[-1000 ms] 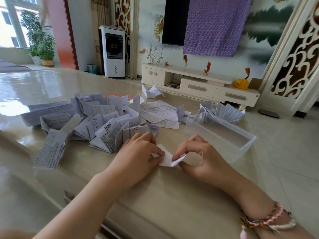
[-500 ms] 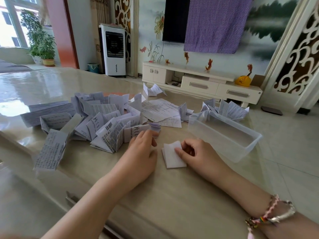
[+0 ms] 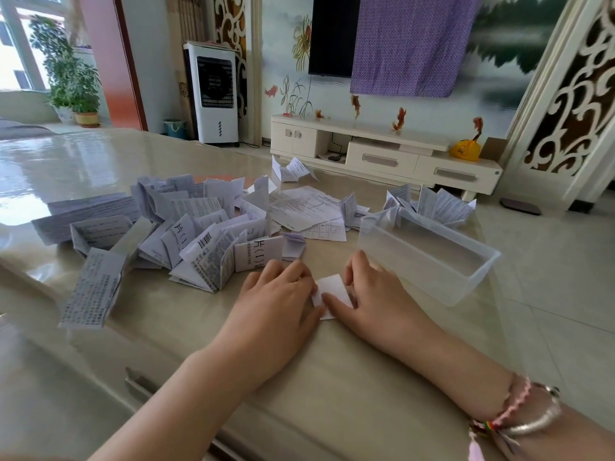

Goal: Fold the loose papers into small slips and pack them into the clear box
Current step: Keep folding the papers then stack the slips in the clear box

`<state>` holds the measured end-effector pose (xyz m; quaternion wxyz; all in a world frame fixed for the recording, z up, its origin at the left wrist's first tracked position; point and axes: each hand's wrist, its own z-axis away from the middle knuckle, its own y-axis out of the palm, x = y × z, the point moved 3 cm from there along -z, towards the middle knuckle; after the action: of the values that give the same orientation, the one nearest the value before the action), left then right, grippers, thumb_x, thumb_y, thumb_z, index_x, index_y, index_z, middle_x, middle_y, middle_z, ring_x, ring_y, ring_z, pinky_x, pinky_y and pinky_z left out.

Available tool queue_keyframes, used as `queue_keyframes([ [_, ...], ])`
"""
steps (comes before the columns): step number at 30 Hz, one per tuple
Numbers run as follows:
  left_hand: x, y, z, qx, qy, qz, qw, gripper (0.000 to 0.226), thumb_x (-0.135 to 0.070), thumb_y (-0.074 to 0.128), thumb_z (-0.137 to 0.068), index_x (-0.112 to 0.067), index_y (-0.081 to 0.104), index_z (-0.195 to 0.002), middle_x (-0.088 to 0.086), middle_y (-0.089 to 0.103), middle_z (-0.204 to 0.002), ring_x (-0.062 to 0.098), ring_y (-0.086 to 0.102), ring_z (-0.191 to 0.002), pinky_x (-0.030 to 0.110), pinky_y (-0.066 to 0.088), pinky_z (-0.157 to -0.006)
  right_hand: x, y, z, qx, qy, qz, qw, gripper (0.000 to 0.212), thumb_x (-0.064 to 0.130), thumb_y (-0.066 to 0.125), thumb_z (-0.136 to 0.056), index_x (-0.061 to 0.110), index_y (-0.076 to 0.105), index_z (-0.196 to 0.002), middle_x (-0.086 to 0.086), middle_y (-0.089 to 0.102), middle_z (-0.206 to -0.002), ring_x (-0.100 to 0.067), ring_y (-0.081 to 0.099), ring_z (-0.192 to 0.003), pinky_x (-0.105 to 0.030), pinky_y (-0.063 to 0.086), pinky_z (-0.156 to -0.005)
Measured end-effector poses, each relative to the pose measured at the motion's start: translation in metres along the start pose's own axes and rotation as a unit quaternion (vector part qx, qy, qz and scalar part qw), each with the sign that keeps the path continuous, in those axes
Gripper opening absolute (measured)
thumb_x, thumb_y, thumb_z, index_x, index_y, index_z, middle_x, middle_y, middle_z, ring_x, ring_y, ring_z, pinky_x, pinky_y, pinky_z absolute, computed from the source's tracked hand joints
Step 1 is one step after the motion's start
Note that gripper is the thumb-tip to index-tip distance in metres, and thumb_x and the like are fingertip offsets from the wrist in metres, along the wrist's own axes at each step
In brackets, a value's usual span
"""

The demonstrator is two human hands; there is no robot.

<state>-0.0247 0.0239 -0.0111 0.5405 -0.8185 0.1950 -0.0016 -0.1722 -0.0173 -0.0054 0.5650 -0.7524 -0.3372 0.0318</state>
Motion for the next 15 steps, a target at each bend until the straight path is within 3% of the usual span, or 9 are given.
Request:
queue_keyframes([
  [4, -0.0007, -0.0006, -0.0014, 0.023, -0.008, -0.023, 0.999, 0.033, -0.053, 0.037, -0.095, -0.034, 0.048, -0.119, -0.021, 0.039, -0.127, 0.011, 0.033, -0.119, 0.026, 0.027, -0.096, -0.0028, -0.0069, 0.0105, 0.02, 0.021, 0.023, 0.999, 0.039, 0.048, 0.06, -0.085, 0.022, 0.031, -0.09, 0.012, 0.035, -0.085, -0.013, 0.036, -0.087, -0.03, 0.03, -0.075],
  [10, 0.0045, -0.0004, -0.0024, 0.079, -0.024, -0.014, 0.997, 0.035, -0.057, 0.04, -0.093, -0.034, 0.045, -0.119, -0.021, 0.036, -0.126, 0.013, 0.031, -0.117, 0.029, 0.026, -0.098, -0.0041, -0.0081, 0.0115, 0.041, 0.021, 0.011, 0.999, 0.025, 0.022, 0.053, -0.089, 0.022, 0.028, -0.092, 0.007, 0.033, -0.096, -0.014, 0.034, -0.092, -0.027, 0.029, -0.078],
  [15, 0.0052, 0.0004, -0.0046, 0.119, -0.05, 0.015, 0.992, 0.03, -0.05, 0.043, -0.095, -0.033, 0.043, -0.119, -0.018, 0.035, -0.128, 0.017, 0.029, -0.116, 0.032, 0.023, -0.097, -0.006, -0.0093, 0.0124, 0.012, -0.021, -0.009, 1.0, 0.024, 0.008, 0.054, -0.083, 0.024, 0.039, -0.093, 0.011, 0.038, -0.097, -0.008, 0.037, -0.092, -0.022, 0.031, -0.079],
])
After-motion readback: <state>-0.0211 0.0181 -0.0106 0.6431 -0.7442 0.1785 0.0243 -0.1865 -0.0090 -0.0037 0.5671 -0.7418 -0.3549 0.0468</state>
